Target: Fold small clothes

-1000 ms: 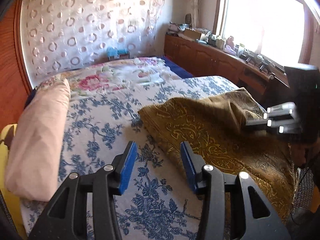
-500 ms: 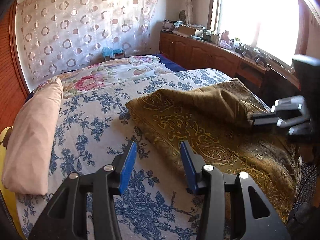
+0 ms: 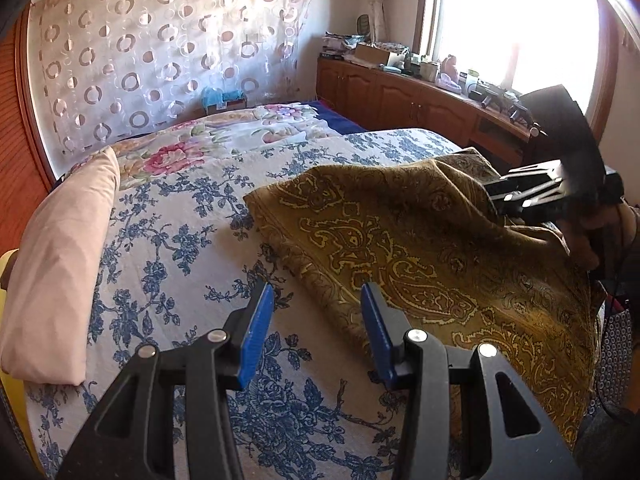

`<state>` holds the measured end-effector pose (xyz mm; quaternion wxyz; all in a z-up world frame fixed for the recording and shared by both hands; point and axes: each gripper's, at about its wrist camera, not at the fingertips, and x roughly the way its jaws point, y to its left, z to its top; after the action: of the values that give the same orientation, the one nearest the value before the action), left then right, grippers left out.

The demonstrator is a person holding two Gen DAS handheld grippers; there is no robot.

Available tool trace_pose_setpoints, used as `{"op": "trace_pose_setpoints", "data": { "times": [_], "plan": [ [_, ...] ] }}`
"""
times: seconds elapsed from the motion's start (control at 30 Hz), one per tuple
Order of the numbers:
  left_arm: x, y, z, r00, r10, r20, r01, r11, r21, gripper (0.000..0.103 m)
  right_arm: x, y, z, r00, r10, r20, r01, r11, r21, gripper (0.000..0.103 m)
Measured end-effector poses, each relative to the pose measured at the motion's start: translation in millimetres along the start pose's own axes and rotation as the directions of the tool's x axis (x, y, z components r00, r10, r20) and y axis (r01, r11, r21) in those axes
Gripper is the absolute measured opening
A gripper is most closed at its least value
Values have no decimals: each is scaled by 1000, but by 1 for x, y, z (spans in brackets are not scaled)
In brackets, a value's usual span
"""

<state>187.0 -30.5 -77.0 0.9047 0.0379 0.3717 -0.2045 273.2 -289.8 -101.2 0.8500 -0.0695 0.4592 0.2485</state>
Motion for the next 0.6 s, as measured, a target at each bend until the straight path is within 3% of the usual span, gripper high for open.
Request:
{"op": "trace_pose_setpoints", "data": {
  "times": [0.03, 0.1, 0.13, 0.2, 0.33, 0.4, 0.43, 0.47, 0.6],
  "plan": [
    [0, 0, 0, 1000, 2, -1, -2, 1000, 0, 45, 5, 3, -2, 1000, 8, -13, -8, 1000, -5, 53],
    [-1, 1, 1, 1000, 2, 0, -2, 1000, 0, 45, 7, 9, -6, 1000, -5, -21, 4, 1000, -30, 19],
    [-2, 0, 2, 1000, 3, 3, -3, 1000, 1, 45, 4, 10, -7, 1000, 7, -22, -8, 999, -33, 7],
    [-4, -1, 2, 1000, 3, 10, -3, 1000, 4, 45, -17, 9, -8, 999, 13, 40, -12, 1000, -21, 6],
    [-5, -3, 2, 1000, -8, 15, 8, 1000, 8, 45, -77, 4, -14, 984, -54, 170, 51, 998, 26, 6],
    [-2, -5, 1, 1000, -9, 7, 9, 1000, 12, 45, -96, -6, -22, 970, -167, 177, 159, 986, 56, 15],
    [0, -6, 1, 1000, -10, 4, 10, 1000, 13, 45, -94, -12, -27, 953, -267, 142, 262, 964, 52, 37],
    [1, -7, 0, 1000, -13, 1, 13, 1000, 14, 45, -90, -19, -31, 945, -310, 108, 306, 950, 54, 56],
    [2, -12, 0, 1000, -13, -5, 13, 1000, 24, 45, -81, -47, -38, 942, -328, 64, 319, 940, 121, 57]
  ]
}}
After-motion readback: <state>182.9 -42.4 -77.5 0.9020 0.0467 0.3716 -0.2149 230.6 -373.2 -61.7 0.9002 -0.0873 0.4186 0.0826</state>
